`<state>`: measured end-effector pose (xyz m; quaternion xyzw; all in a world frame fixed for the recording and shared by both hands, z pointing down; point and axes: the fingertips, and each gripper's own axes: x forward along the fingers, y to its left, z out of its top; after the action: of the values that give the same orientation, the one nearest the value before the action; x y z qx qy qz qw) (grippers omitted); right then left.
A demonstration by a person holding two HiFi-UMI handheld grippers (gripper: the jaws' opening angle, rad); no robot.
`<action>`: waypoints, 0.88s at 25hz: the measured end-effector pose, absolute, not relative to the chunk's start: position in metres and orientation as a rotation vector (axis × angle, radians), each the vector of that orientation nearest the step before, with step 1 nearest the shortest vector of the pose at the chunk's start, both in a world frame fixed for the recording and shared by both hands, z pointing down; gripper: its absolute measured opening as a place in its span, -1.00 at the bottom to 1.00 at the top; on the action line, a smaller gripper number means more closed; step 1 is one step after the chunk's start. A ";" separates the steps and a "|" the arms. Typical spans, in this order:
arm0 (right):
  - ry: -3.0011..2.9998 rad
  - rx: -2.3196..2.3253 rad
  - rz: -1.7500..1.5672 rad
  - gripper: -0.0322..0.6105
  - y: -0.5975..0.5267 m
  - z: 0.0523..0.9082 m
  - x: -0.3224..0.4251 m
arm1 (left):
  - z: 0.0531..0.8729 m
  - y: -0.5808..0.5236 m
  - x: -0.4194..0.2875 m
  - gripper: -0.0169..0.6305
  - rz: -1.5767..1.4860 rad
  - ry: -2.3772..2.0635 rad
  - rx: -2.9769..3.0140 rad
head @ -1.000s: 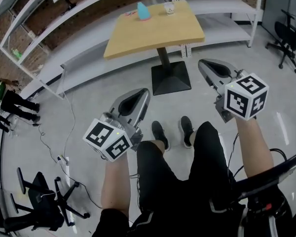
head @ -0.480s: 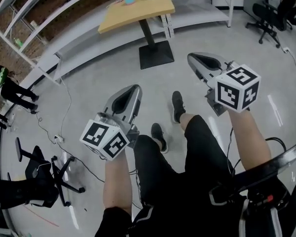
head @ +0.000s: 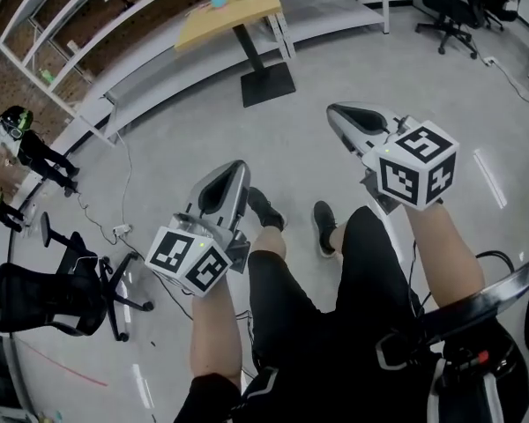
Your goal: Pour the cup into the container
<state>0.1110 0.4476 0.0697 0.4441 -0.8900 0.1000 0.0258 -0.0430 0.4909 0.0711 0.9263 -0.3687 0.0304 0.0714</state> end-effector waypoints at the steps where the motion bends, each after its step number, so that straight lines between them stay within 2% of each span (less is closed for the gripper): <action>1: -2.749 1.373 0.308 -0.89 0.470 0.068 0.113 | 0.070 0.512 -0.042 -0.95 0.094 -1.113 2.779; 14: -2.744 1.359 0.328 -0.89 0.702 0.048 0.125 | 0.050 0.730 -0.032 -0.95 0.139 -1.123 2.765; 22: -2.736 1.389 0.339 -0.89 0.760 0.038 0.132 | 0.048 0.788 -0.022 -0.95 0.145 -1.069 2.775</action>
<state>0.1320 0.7596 0.0384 0.4497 -0.8860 0.1099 0.0274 -0.0219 0.7882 0.0484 0.9289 -0.3579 0.0485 0.0822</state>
